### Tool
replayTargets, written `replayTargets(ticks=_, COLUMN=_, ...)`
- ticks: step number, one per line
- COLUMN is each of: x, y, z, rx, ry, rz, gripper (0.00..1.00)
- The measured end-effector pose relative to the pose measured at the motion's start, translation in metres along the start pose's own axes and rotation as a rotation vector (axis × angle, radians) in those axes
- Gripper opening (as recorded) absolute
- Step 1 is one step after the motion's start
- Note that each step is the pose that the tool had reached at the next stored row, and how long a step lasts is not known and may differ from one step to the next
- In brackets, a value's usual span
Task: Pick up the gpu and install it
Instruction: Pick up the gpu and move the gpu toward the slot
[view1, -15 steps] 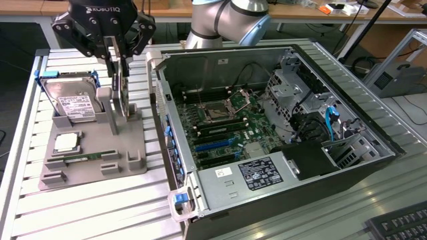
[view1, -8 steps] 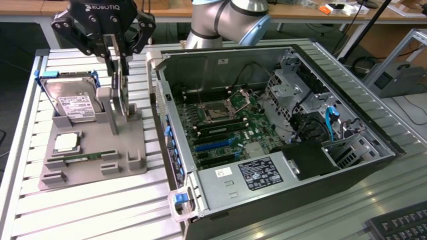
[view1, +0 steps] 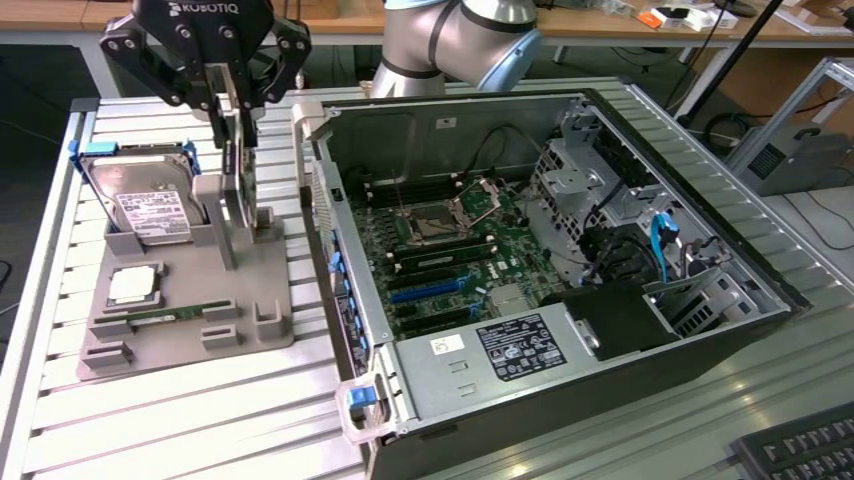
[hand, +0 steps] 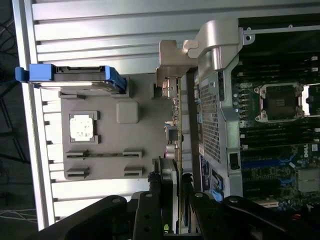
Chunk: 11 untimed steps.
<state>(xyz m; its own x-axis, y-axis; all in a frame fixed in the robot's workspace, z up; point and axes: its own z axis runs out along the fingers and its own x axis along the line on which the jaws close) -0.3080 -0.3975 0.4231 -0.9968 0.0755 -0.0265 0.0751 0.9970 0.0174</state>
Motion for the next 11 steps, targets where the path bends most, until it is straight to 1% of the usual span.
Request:
replayTargets(ticks=4, x=0.0, y=0.0, z=-0.002, rx=0.0, ry=-0.0001, rz=0.0, gripper=0.27)
replayTargets(ticks=11, x=-0.0004, y=-0.0003, z=-0.0023, rx=0.0001, ry=0.0002, rz=0.0, gripper=0.27)
